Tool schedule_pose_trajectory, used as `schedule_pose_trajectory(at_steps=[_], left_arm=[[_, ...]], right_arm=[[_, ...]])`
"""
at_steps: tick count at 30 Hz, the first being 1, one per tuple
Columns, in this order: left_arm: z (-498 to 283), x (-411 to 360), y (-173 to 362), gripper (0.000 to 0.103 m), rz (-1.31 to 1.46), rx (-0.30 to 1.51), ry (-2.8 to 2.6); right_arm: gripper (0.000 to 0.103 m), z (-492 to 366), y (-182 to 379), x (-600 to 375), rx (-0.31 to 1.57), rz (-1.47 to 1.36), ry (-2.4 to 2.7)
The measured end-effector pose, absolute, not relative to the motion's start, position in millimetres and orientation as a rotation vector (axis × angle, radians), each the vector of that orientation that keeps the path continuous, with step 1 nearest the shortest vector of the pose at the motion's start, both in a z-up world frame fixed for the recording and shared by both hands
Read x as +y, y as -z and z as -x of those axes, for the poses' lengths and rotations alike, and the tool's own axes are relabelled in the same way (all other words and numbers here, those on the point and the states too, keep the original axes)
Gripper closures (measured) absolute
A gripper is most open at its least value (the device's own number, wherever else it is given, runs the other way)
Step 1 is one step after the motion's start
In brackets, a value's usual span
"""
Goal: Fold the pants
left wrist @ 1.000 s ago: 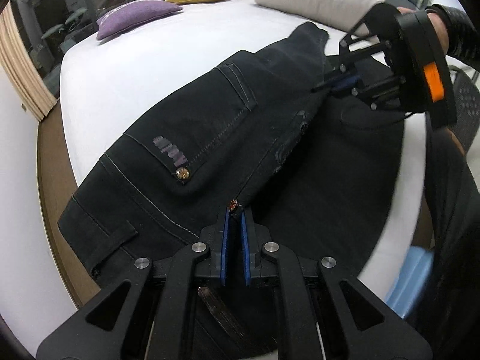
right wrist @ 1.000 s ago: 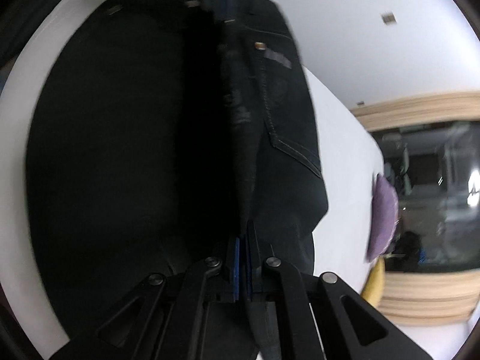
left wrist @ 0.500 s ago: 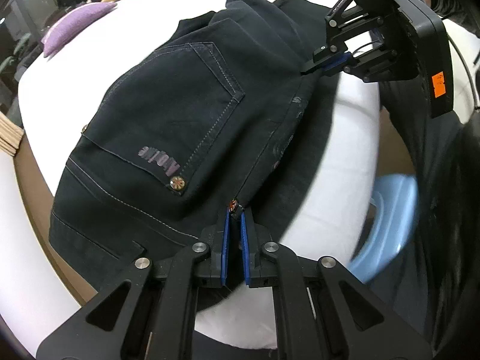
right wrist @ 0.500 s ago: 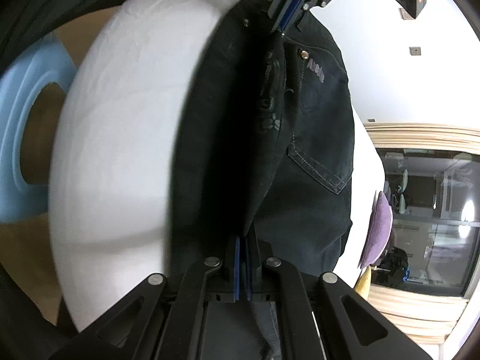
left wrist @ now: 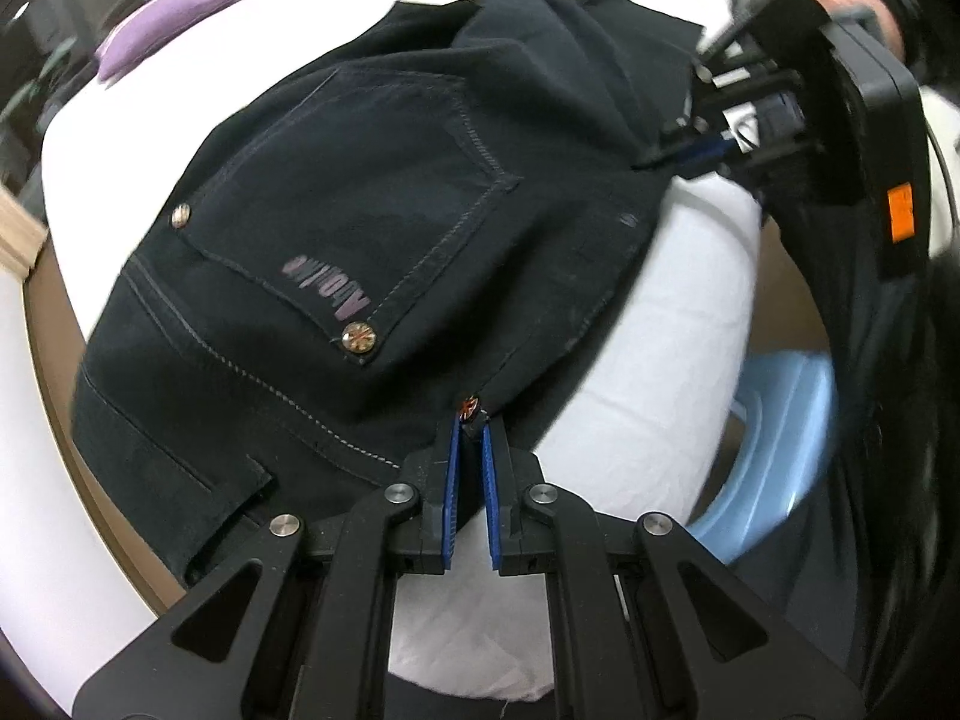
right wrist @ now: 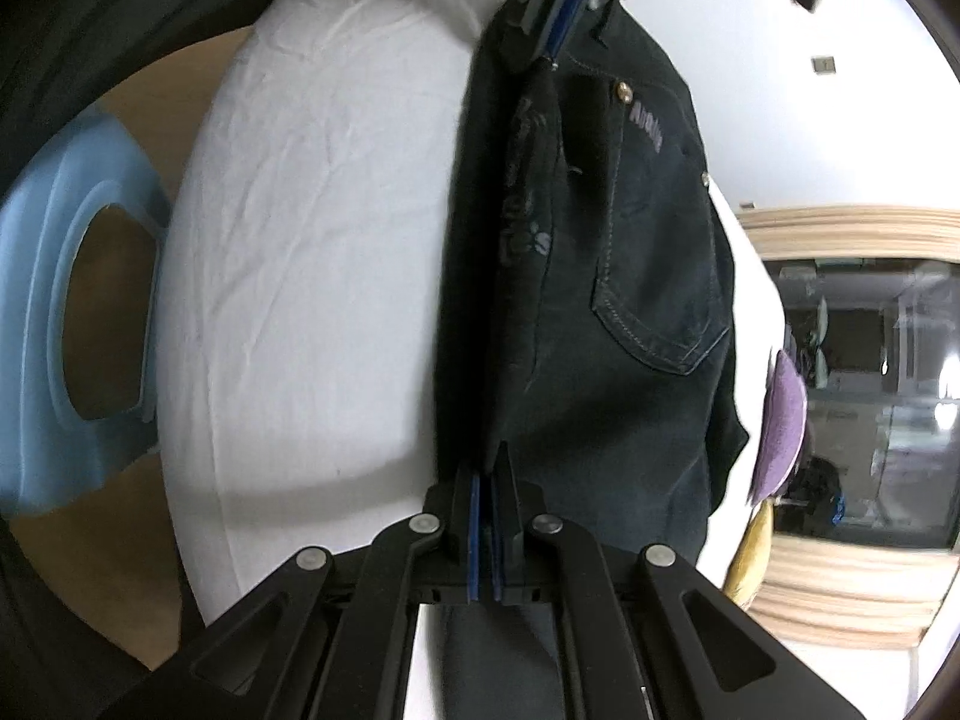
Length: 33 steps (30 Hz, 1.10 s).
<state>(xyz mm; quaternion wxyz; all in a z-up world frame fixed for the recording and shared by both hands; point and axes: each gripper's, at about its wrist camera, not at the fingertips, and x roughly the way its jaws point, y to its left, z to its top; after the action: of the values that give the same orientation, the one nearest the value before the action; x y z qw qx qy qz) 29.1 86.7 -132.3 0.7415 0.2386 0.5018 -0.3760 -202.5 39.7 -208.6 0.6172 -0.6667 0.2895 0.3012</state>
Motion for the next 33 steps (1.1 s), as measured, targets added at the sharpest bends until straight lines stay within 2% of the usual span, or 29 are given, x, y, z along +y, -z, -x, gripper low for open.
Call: schedule_pose_trajectory(at_steps=[9,13,17,20,22,23,24,27,31,33], left_arm=[[-13.0,110.1,113.5,0.09,-0.45,1.161,0.751],[-15.7,118.0,87.3,0.09,-0.415,1.136,0.699],[-16.3,87.0,67.3,0.09,-0.285,1.049,0.716],[-34.3,50.1,82.9,0.09,-0.267,1.06,0.659],[-50.8,35.4,110.2,0.09,-0.231,1.13,0.603],[-58.8,31.8,128.4,0.09,-0.207,1.183,0.553],[-63.7,31.7,137.1,0.09,-0.166,1.196,0.529],[-73.4,39.7,136.1,0.09,-0.027,1.219,0.49],[-79.4,36.3,138.1,0.09,-0.002,1.25,0.481],[-85.9,36.3,139.1,0.09,0.021,1.274,0.47]], right_arm=[[0.097,182.0,209.3,43.5,0.733,1.359,-0.632],[0.097,172.0,206.4,45.3,0.754,1.302,-0.591],[0.096,170.9,209.3,50.5,0.763,1.242,-0.541],[0.096,166.4,206.6,48.0,0.761,1.158,-0.497],[0.09,162.9,202.7,44.0,0.767,1.087,-0.476],[0.078,158.4,198.5,37.7,0.767,1.04,-0.458],[0.061,153.8,193.3,32.1,0.765,0.982,-0.43],[0.033,139.7,169.3,3.3,0.779,0.742,-0.408],[0.032,110.6,133.7,-71.5,0.823,0.212,-0.431],[0.034,82.0,121.6,-142.4,0.826,-0.139,-0.365]])
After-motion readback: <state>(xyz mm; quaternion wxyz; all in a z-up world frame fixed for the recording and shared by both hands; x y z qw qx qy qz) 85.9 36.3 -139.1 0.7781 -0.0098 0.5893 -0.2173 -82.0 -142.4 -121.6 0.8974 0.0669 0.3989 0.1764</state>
